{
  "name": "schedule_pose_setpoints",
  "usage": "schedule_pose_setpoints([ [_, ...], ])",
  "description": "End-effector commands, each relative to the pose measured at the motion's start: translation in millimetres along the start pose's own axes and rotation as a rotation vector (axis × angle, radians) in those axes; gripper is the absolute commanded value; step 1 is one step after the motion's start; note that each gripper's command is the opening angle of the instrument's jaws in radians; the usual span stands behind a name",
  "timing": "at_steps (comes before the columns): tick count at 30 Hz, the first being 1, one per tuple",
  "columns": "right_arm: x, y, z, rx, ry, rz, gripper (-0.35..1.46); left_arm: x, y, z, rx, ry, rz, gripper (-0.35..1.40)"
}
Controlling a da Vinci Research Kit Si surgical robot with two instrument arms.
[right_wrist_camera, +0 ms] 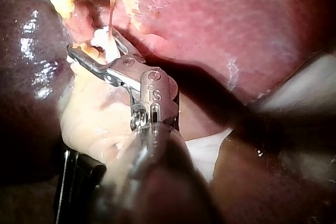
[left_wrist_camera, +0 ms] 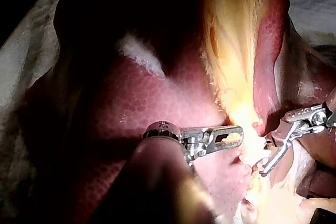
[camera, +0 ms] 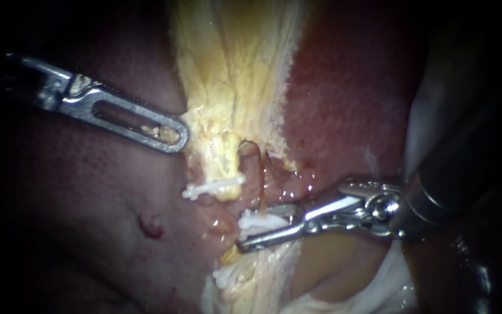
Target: Going back second clip right tube
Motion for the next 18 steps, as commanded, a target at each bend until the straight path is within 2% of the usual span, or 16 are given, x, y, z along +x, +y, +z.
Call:
schedule_pose_setpoints([
  [1, 0.0, 0.3, 0.0, -0.006, 0.003, 0.005, 0.49, 0.0, -0.1, 0.0, -0.001, -0.001, 0.0, -0.35],
  [6, 0.1, 1.2, -0.1, -0.022, 0.016, 0.001, 0.49, 0.0, -0.1, 0.0, 0.0, -0.001, 0.0, -0.35],
  [15, 0.0, 1.5, -0.1, -0.027, 0.02, 0.001, 0.49, 0.0, -0.1, -0.1, 0.0, -0.001, 0.0, -0.35],
  [18, -0.1, 1.5, -0.2, -0.024, 0.021, -0.029, 0.49, 0.0, -0.1, -0.1, 0.0, -0.001, 0.0, -0.35],
])
